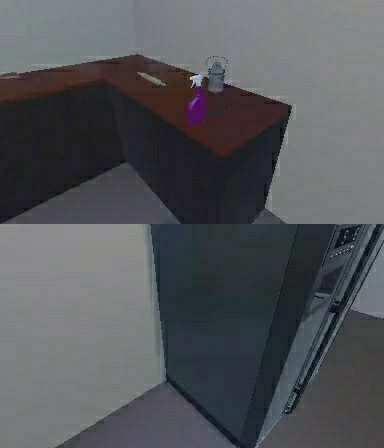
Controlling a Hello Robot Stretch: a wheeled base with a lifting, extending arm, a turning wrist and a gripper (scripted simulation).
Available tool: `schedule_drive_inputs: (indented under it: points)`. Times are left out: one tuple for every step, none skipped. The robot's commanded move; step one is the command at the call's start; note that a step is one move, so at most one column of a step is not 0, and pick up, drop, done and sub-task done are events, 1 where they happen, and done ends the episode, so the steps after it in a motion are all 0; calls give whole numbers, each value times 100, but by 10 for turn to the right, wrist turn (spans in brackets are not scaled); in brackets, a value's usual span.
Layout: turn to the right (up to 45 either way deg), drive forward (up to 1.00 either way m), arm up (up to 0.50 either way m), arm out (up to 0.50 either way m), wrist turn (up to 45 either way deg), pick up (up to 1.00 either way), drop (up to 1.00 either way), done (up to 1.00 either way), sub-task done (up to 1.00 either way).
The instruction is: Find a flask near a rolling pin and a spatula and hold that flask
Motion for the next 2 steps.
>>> schedule_drive_inputs:
  points:
    - [-450,0,0,0,0,0,0,0,0]
    - [-240,0,0,0,0,0,0,0,0]
